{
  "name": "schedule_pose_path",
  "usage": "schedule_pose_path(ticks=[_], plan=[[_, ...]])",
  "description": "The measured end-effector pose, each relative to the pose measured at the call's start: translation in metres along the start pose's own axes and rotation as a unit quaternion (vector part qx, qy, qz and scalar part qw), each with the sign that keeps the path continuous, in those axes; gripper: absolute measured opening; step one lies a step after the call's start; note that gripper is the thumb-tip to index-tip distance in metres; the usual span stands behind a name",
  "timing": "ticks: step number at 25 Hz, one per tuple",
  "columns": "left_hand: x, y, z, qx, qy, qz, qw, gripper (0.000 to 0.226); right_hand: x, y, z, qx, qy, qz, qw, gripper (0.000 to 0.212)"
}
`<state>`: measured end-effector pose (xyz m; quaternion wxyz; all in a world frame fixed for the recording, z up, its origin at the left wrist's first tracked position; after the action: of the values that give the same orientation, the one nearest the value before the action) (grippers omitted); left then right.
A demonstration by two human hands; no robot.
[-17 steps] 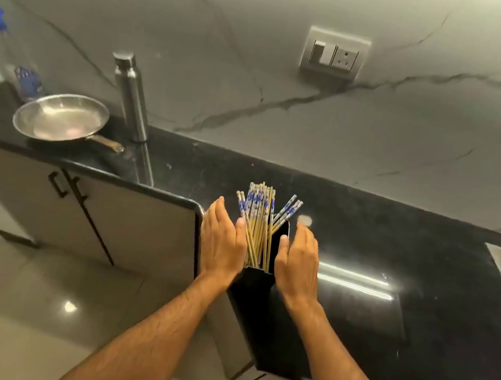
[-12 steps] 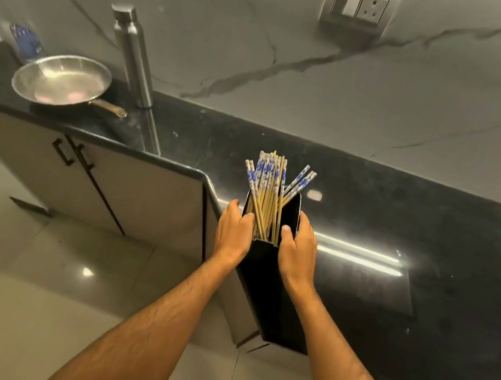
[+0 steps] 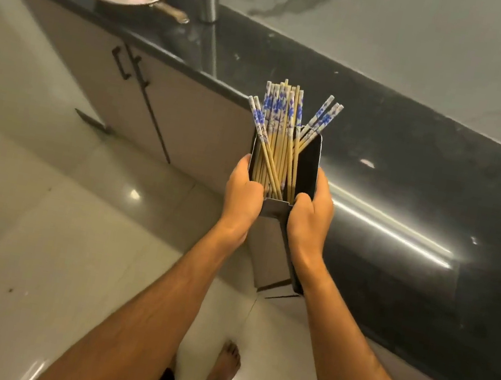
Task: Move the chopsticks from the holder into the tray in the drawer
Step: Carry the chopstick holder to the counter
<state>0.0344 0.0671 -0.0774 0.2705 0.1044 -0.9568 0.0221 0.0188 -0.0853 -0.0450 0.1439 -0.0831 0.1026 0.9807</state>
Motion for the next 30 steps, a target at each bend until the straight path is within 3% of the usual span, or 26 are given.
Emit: schedule_pose_path(ticks=[7,15,22,30], plan=[[0.032,0.125,0.045,0.067,0.012,-0.119,0.991,0.067,0.064,-0.101,-0.009,0.003,0.004,0.133,0.991,0.061],[0.105,0.281,0.157,0.153,0.050,-0.250,0.955,0.068,0.209,-0.216,0.003,-0.013,0.054,0.302,0.952,0.063],[0.234,0.411,0.285,0.235,0.052,-0.375,0.896,0.065,0.399,-0.291,0.016,-0.034,0.064,0.452,0.889,0.061],[0.457,0.519,0.419,0.334,0.026,-0.505,0.795,0.066,0.667,-0.322,0.061,-0.030,0.074,0.634,0.769,0.067]])
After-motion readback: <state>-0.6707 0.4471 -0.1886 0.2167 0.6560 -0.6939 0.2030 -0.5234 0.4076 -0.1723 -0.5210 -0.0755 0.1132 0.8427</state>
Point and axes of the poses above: each hand's wrist, its own x-axis away from the middle knuckle, its own y-axis out of the back of the hand, z = x × y, the point moved 10 cm from there along -x, towards the middle knuckle, and after that the axes turned 13 degrees about y, right-handed, at the moved point
